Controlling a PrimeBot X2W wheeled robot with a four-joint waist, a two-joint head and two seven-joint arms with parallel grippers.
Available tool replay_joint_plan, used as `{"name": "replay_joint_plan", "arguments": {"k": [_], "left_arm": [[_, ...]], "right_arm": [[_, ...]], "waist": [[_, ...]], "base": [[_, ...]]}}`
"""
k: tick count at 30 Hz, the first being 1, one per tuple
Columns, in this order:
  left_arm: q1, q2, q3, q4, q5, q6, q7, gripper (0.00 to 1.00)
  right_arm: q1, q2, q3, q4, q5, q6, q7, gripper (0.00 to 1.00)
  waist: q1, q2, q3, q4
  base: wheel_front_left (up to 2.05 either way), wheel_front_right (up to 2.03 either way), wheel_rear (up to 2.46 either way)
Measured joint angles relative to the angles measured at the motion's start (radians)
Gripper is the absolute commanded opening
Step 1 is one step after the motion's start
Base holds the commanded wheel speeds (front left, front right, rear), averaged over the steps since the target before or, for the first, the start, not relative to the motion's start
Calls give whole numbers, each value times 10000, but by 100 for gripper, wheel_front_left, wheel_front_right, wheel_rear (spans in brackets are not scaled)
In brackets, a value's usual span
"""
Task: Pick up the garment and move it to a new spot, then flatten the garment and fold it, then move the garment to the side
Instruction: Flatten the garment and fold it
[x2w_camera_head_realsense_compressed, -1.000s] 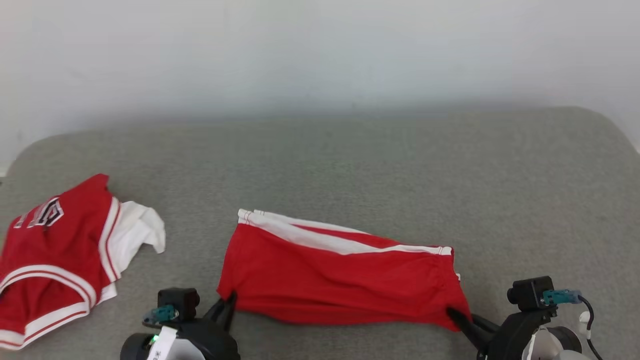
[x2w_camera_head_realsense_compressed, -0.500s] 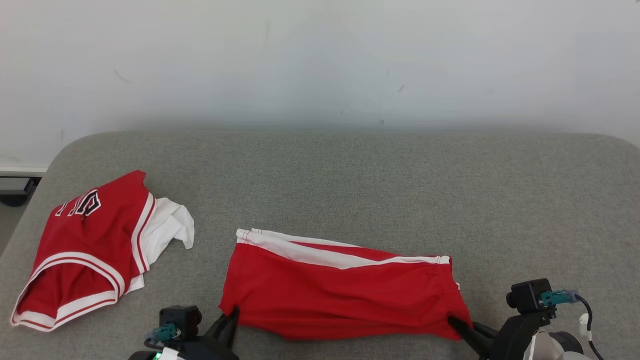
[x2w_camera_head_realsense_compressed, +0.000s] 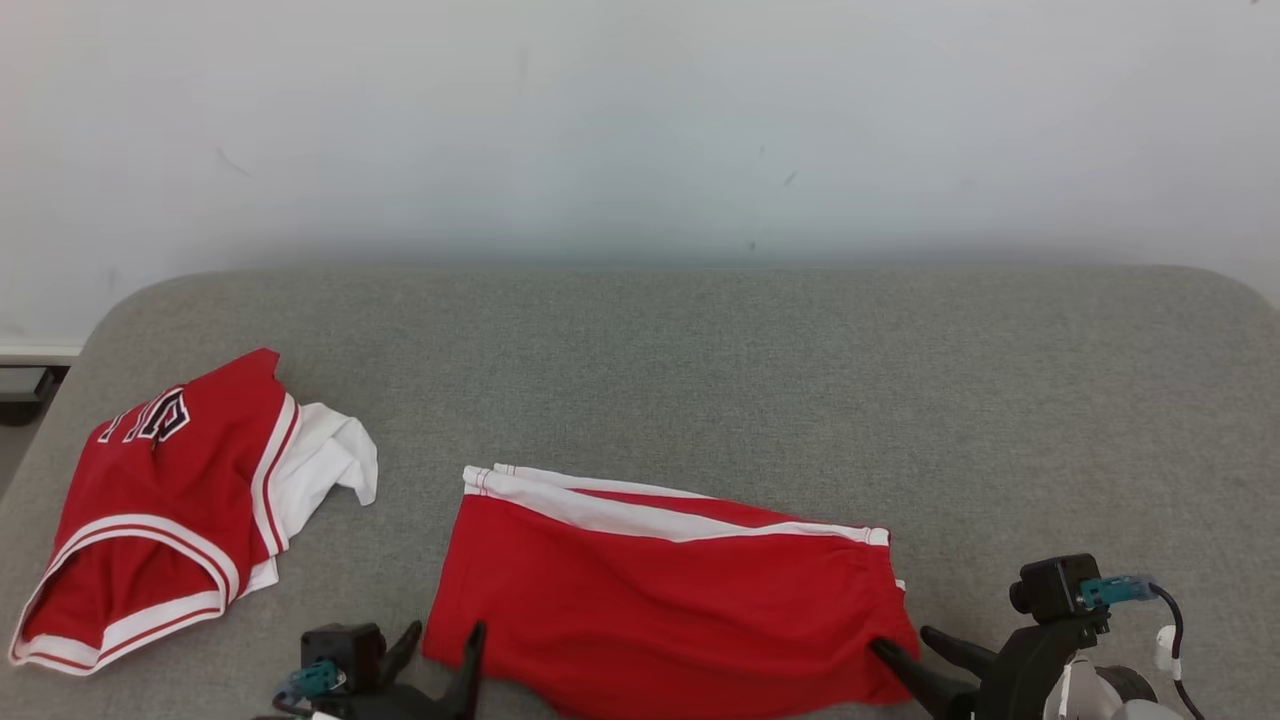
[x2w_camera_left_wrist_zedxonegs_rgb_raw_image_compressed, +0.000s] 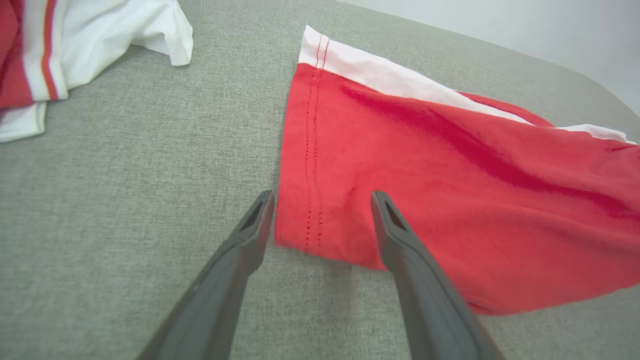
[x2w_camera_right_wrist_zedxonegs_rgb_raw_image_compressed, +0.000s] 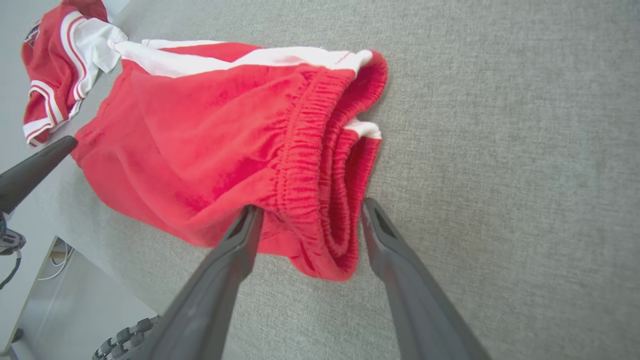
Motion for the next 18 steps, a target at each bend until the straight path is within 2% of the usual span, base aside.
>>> {"name": "replay_joint_plan", "arguments": {"k": [10,14,18], "left_arm": [[373,481,272,-1095,251,765,-257,100],[448,640,322,-1674,704,1080,-313,100],[722,767,491,-2261,1108,1174,-385,100]], "right_arm": [[367,-144,-633,-940,391,-35,-669,100],[438,-174,-897,-1118,238,-387,-1145,100],[632,-125,-1007,-1321,125,-635,-1569,100]], "waist": [[0,0,-183,-165],[0,0,-243,-201],[0,0,-282,-215]], "base": [[0,0,0],[0,0,0],[0,0,0]]}}
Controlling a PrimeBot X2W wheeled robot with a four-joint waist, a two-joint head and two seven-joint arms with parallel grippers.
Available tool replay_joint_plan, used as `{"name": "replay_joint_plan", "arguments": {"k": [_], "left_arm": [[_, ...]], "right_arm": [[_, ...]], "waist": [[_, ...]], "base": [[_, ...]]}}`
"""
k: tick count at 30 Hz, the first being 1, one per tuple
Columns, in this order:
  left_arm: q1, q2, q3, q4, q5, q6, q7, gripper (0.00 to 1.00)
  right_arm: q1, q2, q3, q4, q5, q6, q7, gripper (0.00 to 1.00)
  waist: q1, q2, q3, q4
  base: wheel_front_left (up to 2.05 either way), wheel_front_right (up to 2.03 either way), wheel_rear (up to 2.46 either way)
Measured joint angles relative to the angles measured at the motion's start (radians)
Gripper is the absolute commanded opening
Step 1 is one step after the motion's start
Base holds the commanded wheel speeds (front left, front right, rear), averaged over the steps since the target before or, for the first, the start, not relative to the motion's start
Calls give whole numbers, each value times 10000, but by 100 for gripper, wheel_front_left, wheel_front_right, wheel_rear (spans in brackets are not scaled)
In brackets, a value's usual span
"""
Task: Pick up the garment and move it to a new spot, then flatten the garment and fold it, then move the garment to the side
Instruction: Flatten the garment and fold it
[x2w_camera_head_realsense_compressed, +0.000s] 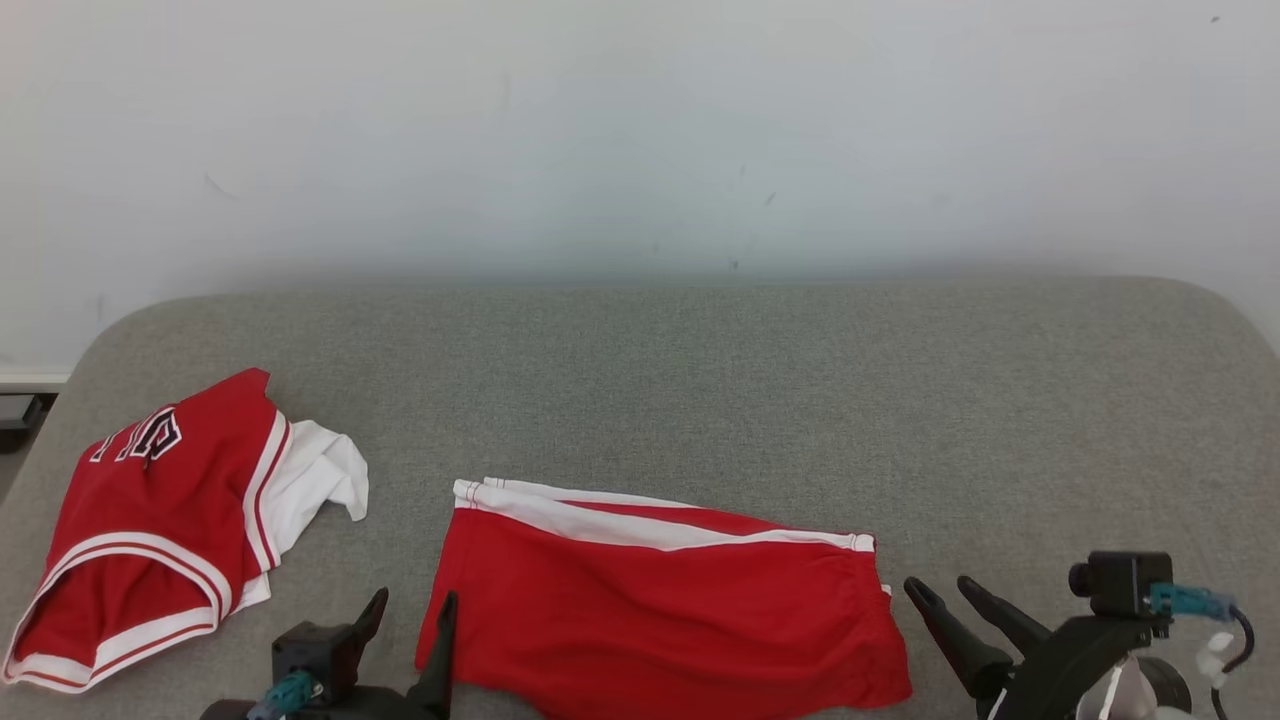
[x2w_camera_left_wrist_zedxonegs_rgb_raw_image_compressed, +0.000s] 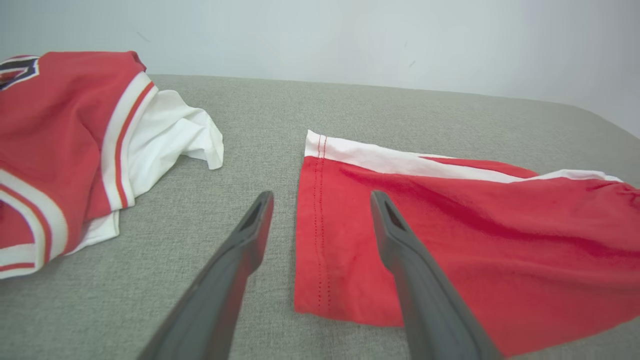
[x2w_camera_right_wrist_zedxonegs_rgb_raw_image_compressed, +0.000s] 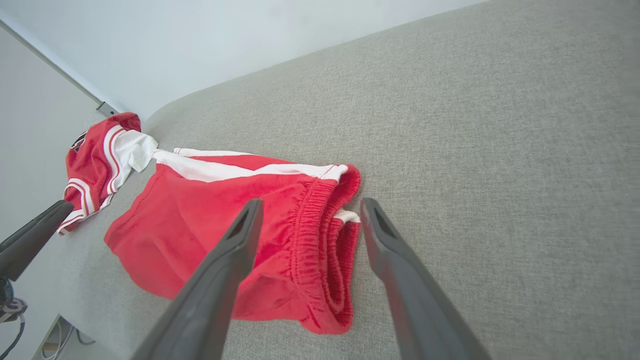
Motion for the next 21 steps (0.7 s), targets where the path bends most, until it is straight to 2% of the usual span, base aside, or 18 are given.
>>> {"name": "replay_joint_plan", "arguments": {"k": [8,16,17,21], "left_arm": [[777,109,625,-863,391,88,-15,100],[1629,-332,2424,-1175,1574,86,-29,100],[1836,-470,2778,-1340,1969,86,-29,100],[2231,-679,3432,-1722,2606,86,-29,100]], "right_arm": [[419,109,-184,-355,-487,-577,-901,100],[868,213,-401,-811,-825,-1112,-1708,100],[895,238,-426,-895,-932,-1227,-1845,100],[1077,245,-426,-970,-1070,-1323,-2034,100]], "waist": [[0,0,-37,10],[0,1,-79,34],[0,1,-87,41],[0,1,-88,40]], "base": [[0,0,0],[0,0,0],[0,0,0],[0,0,0]]}}
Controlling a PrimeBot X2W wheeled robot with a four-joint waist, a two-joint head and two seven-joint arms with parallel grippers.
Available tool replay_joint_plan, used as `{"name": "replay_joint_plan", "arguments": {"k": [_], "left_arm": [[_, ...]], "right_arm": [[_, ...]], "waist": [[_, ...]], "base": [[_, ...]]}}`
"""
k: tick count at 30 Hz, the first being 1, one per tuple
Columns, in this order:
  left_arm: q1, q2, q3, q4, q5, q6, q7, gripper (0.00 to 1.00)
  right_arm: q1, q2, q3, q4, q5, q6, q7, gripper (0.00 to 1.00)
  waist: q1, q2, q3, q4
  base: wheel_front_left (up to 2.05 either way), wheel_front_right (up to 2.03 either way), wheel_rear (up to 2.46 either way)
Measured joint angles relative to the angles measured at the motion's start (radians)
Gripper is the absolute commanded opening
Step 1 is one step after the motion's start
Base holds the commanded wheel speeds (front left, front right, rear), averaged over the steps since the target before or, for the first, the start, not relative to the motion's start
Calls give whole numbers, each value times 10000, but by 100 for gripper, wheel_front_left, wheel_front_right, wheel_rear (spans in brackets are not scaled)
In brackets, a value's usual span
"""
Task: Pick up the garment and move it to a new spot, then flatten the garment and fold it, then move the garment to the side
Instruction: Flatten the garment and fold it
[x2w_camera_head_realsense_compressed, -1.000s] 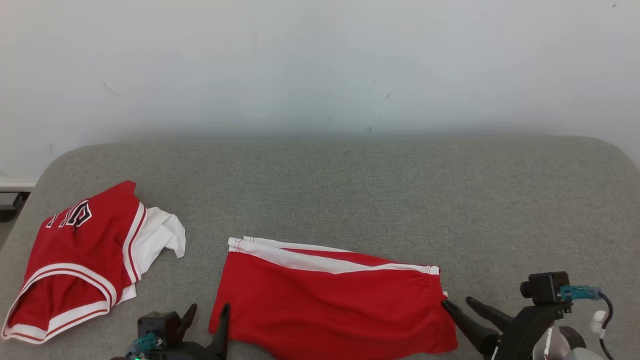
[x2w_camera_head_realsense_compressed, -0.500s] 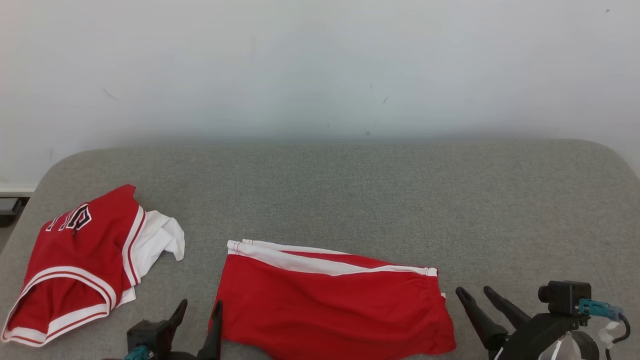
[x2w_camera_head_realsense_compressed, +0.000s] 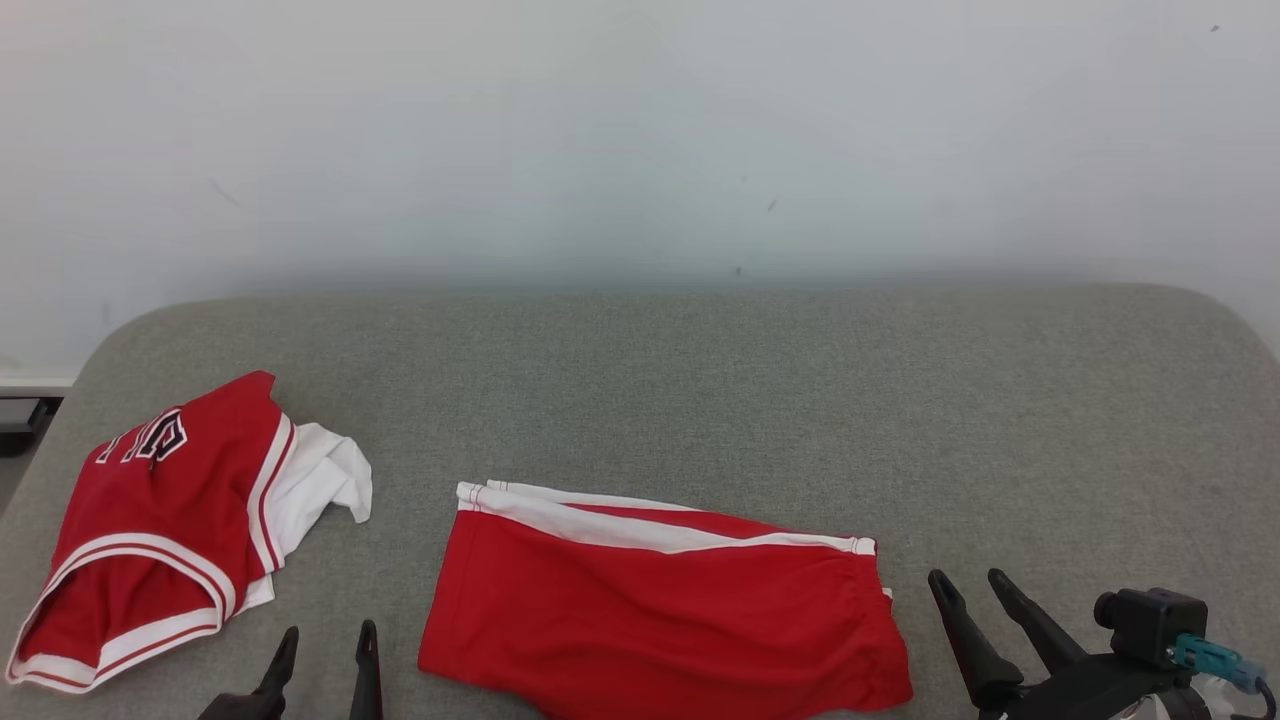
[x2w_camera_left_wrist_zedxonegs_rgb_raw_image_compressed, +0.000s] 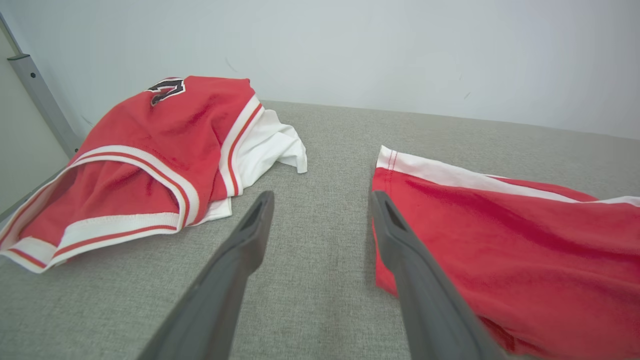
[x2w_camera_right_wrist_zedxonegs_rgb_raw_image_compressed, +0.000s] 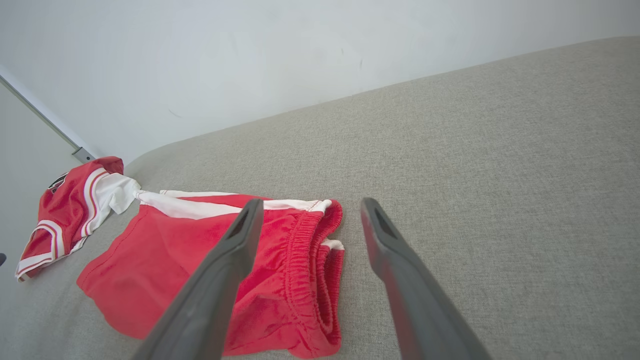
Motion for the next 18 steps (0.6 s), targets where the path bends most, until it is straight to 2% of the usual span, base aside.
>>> {"name": "replay_joint_plan", "arguments": {"k": [9,18], "left_arm": [[523,-506,849,-1003,1260,0,-13,100],[690,-763,1080,-1787,2004,0,-12,100]], "right_arm": [[48,-84,2,-119,-320,-184,-81,100],[-263,48,192,393,-268,-351,821,100]], "waist": [[0,0,65,-11],[0,0,207,149]], "base": [[0,0,0],[0,0,0]]}}
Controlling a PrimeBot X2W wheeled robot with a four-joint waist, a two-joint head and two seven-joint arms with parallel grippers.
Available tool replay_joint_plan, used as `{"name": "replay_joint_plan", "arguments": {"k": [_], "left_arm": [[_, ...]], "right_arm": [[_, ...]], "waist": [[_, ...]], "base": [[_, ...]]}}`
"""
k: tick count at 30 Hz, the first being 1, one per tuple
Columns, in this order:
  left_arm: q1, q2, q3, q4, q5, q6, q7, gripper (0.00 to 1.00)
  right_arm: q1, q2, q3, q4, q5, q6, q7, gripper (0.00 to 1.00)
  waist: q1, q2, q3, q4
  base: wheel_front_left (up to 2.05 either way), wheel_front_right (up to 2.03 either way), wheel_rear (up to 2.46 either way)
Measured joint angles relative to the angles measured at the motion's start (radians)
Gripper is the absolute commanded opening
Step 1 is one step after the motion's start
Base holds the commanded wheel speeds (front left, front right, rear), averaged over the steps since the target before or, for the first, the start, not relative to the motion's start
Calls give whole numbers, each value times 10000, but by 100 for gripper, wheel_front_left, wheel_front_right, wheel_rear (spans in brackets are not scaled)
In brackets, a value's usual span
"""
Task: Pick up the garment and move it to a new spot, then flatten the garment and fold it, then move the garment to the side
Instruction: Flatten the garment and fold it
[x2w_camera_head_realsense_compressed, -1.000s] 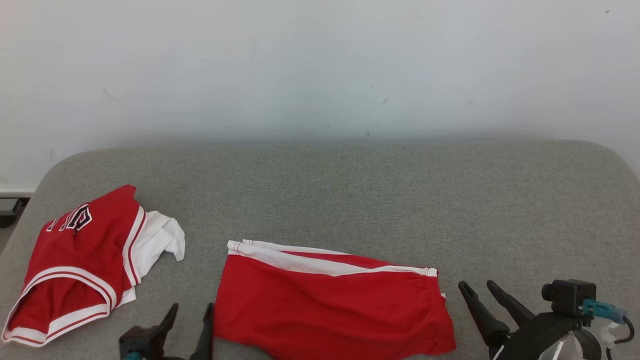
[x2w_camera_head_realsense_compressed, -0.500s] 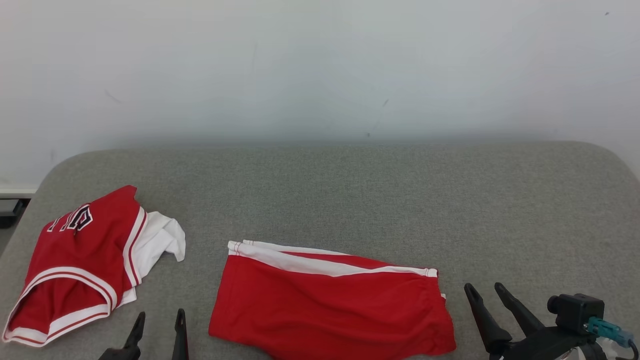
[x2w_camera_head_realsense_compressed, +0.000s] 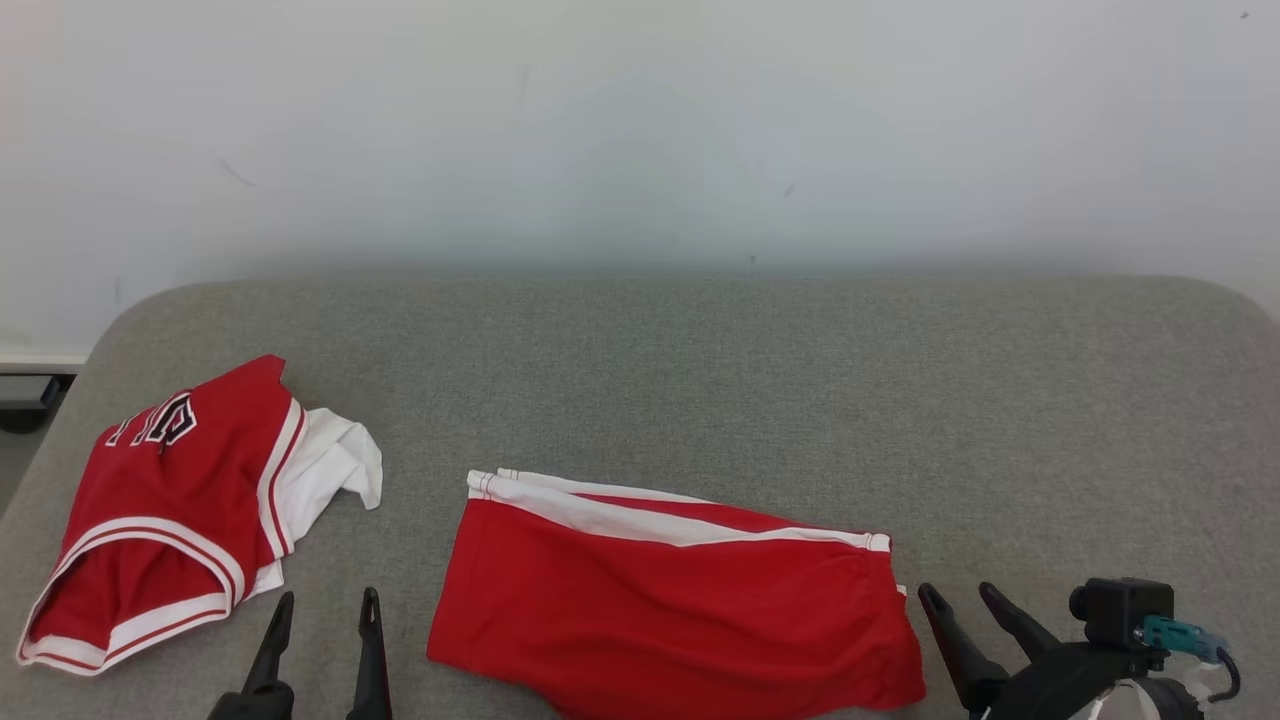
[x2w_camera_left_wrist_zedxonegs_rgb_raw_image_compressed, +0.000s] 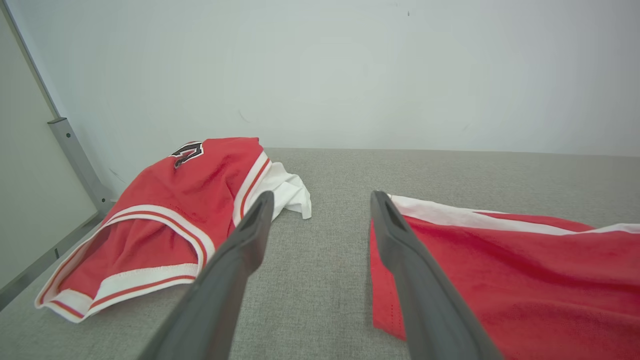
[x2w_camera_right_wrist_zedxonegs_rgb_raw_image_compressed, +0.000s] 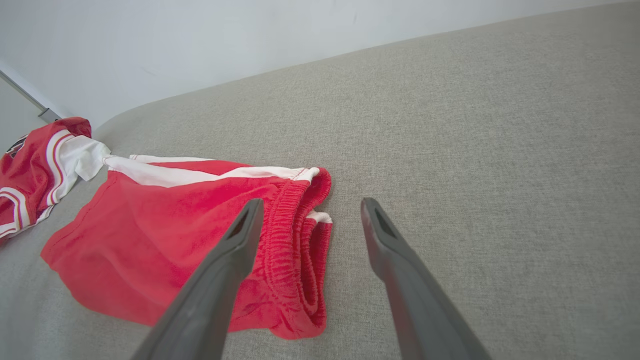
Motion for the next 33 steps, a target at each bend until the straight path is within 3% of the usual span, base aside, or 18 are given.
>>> {"name": "replay_joint_plan", "arguments": {"k": [13,19,20,21,22,28,33], "left_arm": [[10,-203,-123,-667,539,2,324,100],[10,-259,-115,-750,594,2,479,100],[23,-268,-69,-803,598,0,500,100],[41,-272,-33,-844,608,2,514,100],[45,-268,-27,-878,608,2,552,100],[276,-297,205,-1085,564,2,665,100],[270,-320,140,-1189,577,2,754,100]], "right_arm": [[-1244,347,518,1396,244,-130,2280,100],[-1343,453,566,1933,270,-174,2846,100],[-1464,529,696,2173,290,-174,3150,96],[-1517,548,715,2268,291,-174,3239,63],[-1523,558,696,2309,295,-174,3269,0],[-2020,546,591,2437,353,-174,3498,0],[-2301,-380,203,2661,345,-171,3588,0]], "waist": [[0,0,259,614],[0,0,347,799],[0,0,373,856],[0,0,383,874],[0,-1,394,887],[0,0,443,784],[0,0,442,529]], "base": [[0,0,0],[0,0,0],[0,0,0],[0,0,0],[0,0,0],[0,0,0],[0,0,0]]}}
